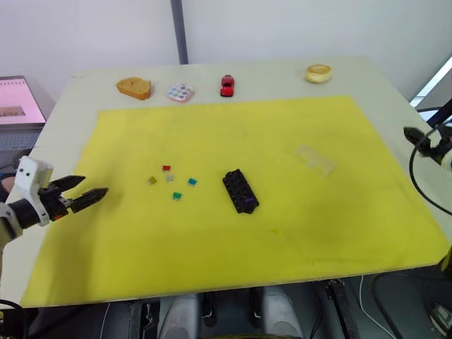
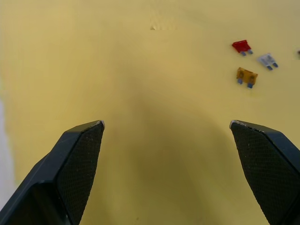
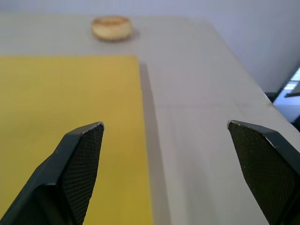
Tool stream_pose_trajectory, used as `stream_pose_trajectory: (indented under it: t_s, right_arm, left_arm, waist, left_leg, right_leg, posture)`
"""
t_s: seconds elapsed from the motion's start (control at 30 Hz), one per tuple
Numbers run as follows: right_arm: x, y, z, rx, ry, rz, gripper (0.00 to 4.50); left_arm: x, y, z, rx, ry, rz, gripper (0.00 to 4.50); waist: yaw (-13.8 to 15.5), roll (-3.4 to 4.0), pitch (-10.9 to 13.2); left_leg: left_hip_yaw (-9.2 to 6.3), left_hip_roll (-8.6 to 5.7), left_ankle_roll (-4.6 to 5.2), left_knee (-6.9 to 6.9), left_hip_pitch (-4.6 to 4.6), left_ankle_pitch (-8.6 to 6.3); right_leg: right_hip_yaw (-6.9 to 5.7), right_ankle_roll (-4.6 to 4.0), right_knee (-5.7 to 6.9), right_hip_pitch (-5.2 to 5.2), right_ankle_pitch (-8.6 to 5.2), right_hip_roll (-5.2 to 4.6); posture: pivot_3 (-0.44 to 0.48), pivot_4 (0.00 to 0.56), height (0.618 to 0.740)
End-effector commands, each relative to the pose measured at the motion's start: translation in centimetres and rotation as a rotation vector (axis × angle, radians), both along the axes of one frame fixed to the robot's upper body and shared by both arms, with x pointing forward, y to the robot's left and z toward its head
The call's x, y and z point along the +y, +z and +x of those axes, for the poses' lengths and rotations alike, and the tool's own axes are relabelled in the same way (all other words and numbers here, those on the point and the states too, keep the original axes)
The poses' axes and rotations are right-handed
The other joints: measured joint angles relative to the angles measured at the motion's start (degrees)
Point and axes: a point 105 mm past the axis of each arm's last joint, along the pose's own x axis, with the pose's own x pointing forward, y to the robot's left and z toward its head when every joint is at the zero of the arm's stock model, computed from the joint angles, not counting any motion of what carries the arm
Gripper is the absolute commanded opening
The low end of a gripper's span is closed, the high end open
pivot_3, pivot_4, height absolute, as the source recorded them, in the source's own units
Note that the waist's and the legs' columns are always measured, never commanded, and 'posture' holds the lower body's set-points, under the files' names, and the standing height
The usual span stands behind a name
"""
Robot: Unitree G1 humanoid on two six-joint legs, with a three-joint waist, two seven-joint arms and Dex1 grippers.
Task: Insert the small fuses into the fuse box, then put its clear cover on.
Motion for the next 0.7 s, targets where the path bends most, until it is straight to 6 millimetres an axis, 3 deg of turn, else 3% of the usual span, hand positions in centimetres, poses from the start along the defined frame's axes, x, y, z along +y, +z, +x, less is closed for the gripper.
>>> stream_pose_trajectory:
  t_s: [0.03, 0.13, 0.23, 0.33, 0.53, 0.7]
  right_arm:
    - [4.8, 3.9, 1.3, -0.036, 0.216, 0.024, 4.43]
    - [13.1, 5.4, 0.0, -0.005, 0.631, 0.035, 4.43]
    - [21.8, 5.6, -3.6, 0.069, 1.006, -0.013, 4.43]
    - [26.9, 4.9, -7.1, 0.130, 1.238, -0.036, 4.43]
    - [32.5, 2.7, -12.9, 0.183, 1.487, -0.109, 4.43]
    - [33.2, 2.1, -13.5, 0.181, 1.486, -0.086, 4.43]
  left_arm:
    - [-2.4, 1.8, 0.5, -0.014, -0.129, 0.029, 4.50]
    - [-3.9, 0.8, 1.4, 0.017, -0.213, 0.066, 4.50]
    - [-5.5, 0.2, 2.6, 0.044, -0.306, 0.060, 4.50]
    - [-6.6, -0.2, 3.3, 0.086, -0.371, 0.043, 4.50]
    - [-7.5, -1.4, 4.2, 0.167, -0.437, 0.026, 4.50]
    - [-8.4, -1.5, 4.7, 0.185, -0.485, 0.011, 4.50]
  waist:
    - [0.12, 0.00, 0.00]
    - [0.28, 0.01, -0.01]
    - [0.44, 0.01, -0.01]
    - [0.95, -0.02, -0.02]
    - [2.17, -0.10, -0.06]
    - [2.64, -0.12, -0.07]
  left_leg:
    - [0.00, 0.00, 0.00, 0.00, 0.00, 0.00]
    - [0.00, 0.00, 0.01, 0.01, -0.08, 0.00]
    - [-0.01, 0.01, 0.02, 0.04, -0.10, 0.00]
    - [-0.02, 0.02, 0.03, 0.13, -0.13, -0.01]
    - [-0.02, -0.06, 0.17, 0.31, -0.31, -0.09]
    - [-0.01, -0.11, 0.18, 0.38, -0.31, -0.09]
  right_leg:
    - [0.00, 0.04, 0.01, 0.01, 0.02, 0.00]
    - [-0.01, 0.07, 0.04, 0.01, 0.04, -0.01]
    - [-0.04, 0.08, 0.14, -0.01, 0.05, -0.01]
    - [-0.06, 0.09, 0.21, -0.02, 0.06, -0.01]
    - [-0.17, 0.08, 0.11, -0.27, 0.08, -0.11]
    - [-0.20, 0.04, 0.10, -0.25, 0.16, -0.17]
  posture:
    - [0.000, 0.150, 0.740]
    - [0.000, 0.150, 0.740]
    - [0.000, 0.150, 0.740]
    - [0.000, 0.150, 0.740]
    - [0.000, 0.150, 0.740]
    - [0.000, 0.150, 0.740]
